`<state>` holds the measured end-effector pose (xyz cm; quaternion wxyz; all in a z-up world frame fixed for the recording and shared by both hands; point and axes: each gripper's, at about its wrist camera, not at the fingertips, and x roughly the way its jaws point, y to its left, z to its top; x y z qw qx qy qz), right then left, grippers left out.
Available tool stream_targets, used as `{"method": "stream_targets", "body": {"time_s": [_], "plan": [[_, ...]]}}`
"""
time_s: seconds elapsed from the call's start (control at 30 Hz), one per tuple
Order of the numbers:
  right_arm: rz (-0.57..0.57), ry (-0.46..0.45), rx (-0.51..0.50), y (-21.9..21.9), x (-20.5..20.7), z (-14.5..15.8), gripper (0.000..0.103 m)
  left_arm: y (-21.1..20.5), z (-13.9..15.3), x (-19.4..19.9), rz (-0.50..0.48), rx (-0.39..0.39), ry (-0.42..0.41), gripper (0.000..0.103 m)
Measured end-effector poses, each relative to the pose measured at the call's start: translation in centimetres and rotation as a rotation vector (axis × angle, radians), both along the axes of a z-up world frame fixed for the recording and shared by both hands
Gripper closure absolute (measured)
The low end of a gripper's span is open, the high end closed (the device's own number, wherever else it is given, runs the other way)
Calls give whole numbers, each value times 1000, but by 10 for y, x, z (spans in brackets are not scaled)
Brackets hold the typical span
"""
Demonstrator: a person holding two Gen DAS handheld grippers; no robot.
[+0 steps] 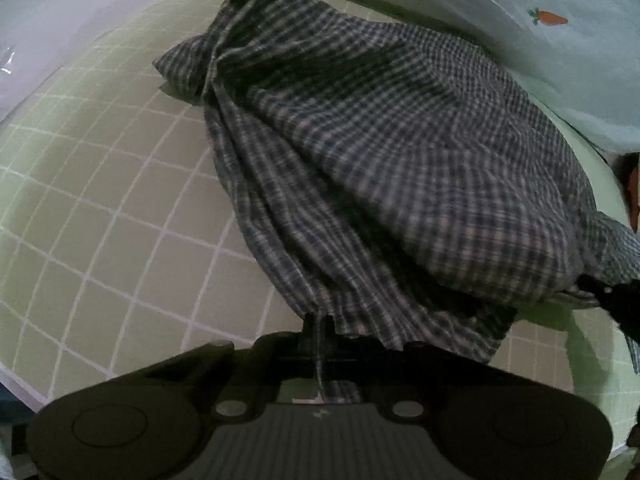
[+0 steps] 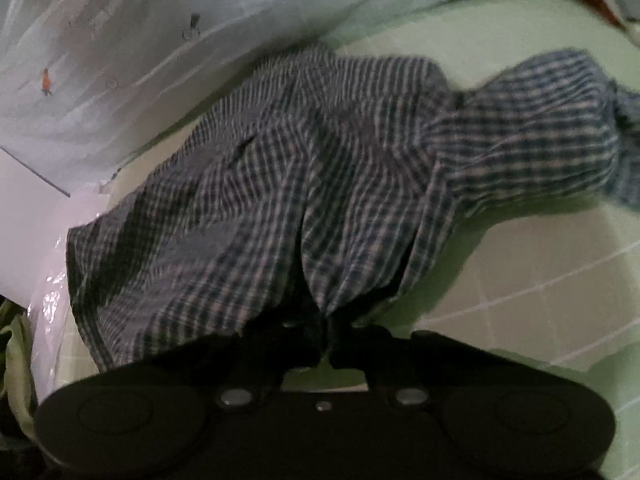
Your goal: Fold clothes
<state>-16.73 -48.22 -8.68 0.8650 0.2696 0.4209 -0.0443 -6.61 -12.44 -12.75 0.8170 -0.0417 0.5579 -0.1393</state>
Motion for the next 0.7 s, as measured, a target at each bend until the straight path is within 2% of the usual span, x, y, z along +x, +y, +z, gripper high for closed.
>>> {"method": "stream_targets", "body": {"time_s": [0.13,0.33,0.43,0.47,0.57,0.63,0.7], "plan": [[-61,-43,-49,-20,-14,24,101,22,18,2,56,31,-51,102],[-159,-163,-201,-54,-22,89,101,77,67,26,145,192,-239,103],[-176,-224,-263,-56,-11,108,101,95,69,46,190,175,-244,102],[-177,-236,-261,-56,-4,107,98,97,66,51,199,168,-233,101],[-182,-170,-272,-49,15,91,74,88,50,55,167,204,-193,95],[-208,-143,-259,-46,3,83,63,82,42,49,129,230,-166,75],[-235,-122,-240,-42,-11,76,52,82,33,39,108,227,-152,68]]}}
